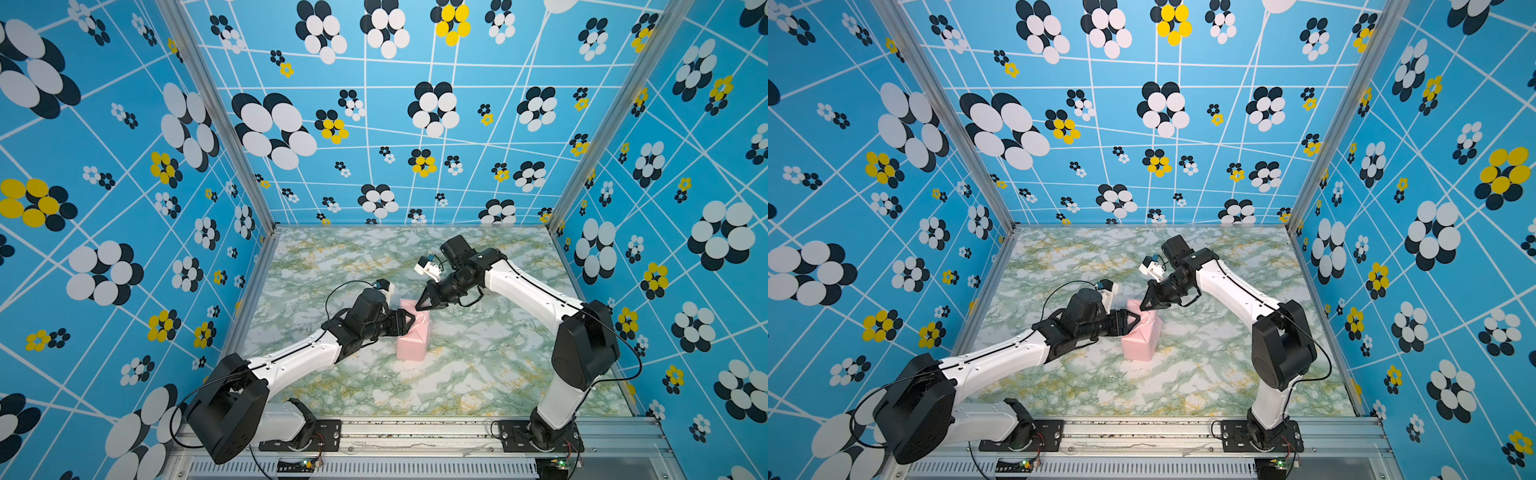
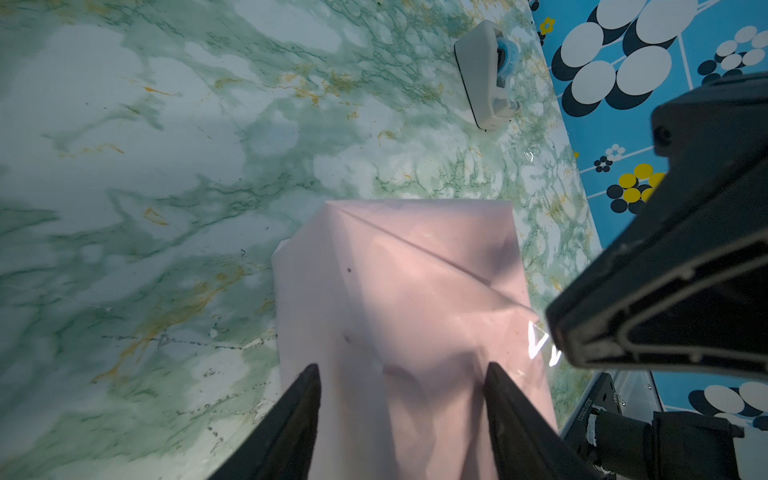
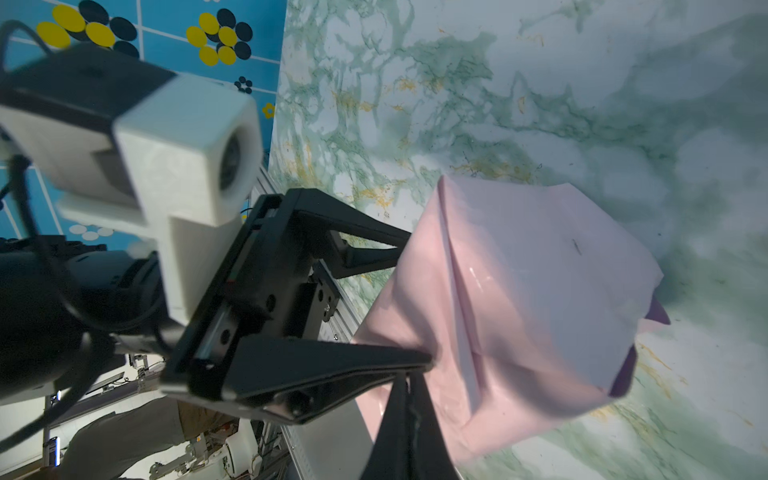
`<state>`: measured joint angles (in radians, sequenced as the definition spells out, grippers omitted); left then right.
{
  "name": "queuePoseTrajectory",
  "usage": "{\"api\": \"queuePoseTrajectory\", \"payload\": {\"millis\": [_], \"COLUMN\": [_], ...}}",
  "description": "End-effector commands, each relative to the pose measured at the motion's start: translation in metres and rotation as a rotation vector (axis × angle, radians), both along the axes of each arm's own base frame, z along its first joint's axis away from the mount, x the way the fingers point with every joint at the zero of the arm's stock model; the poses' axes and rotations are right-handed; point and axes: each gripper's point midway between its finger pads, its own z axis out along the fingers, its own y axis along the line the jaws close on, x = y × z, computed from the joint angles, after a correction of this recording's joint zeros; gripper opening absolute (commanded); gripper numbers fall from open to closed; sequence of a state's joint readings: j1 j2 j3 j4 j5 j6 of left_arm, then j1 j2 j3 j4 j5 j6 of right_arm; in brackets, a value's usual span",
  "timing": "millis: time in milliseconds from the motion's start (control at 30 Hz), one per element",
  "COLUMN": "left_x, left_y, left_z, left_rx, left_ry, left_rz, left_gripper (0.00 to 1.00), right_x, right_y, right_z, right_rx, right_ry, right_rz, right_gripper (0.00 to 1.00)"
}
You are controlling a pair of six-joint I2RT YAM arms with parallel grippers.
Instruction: Wrap the gift box in paper
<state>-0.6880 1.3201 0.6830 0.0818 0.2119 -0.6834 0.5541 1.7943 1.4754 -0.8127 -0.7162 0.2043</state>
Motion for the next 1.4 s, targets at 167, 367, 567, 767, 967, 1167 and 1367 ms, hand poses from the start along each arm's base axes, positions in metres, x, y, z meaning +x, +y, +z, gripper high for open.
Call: {"api": "queuePoseTrajectory", "payload": {"millis": [167,367,567,767,967,1167,1367], "left_x": [-0.011,-0.012,-0.011,-0.011,-0.012,-0.012,-0.011], "left_y": [0.019,0.020,0.019,0.018,0.018,0.017,0.017], "left_z": [-0.031,-0.033,-0.032,-0.033,-0.035,-0.033,-0.034], "left_rx": [0.127,0.129,0.125,0.126,0.126,0.127,0.126], "left_ry": [0.067,0.071,0.069,0.070,0.076,0.071,0.073], "left_rz": [0.017,0.016,0.014,0.010,0.011,0.007,0.009], "left_gripper": [0.63,0.63,0.63,0.63,0.63,0.63,0.63], "right_x": [-0.009,0.002,-0.002,-0.018,-0.014,-0.012,-0.019], "right_y": [-0.023,-0.019,-0.039,-0.050,-0.043,-0.025,-0.023], "right_z": [-0.049,-0.006,0.016,0.008,-0.006,-0.019,-0.035], "right_rx": [-0.186,-0.103,-0.060,-0.109,-0.116,-0.051,-0.064], "right_ry": [0.055,-0.086,-0.130,-0.062,0.001,0.093,0.156], "right_rz": [-0.016,-0.039,-0.194,-0.304,-0.371,-0.395,-0.407], "right_gripper": [0.00,0.24,0.41,0.33,0.42,0.43,0.42]}}
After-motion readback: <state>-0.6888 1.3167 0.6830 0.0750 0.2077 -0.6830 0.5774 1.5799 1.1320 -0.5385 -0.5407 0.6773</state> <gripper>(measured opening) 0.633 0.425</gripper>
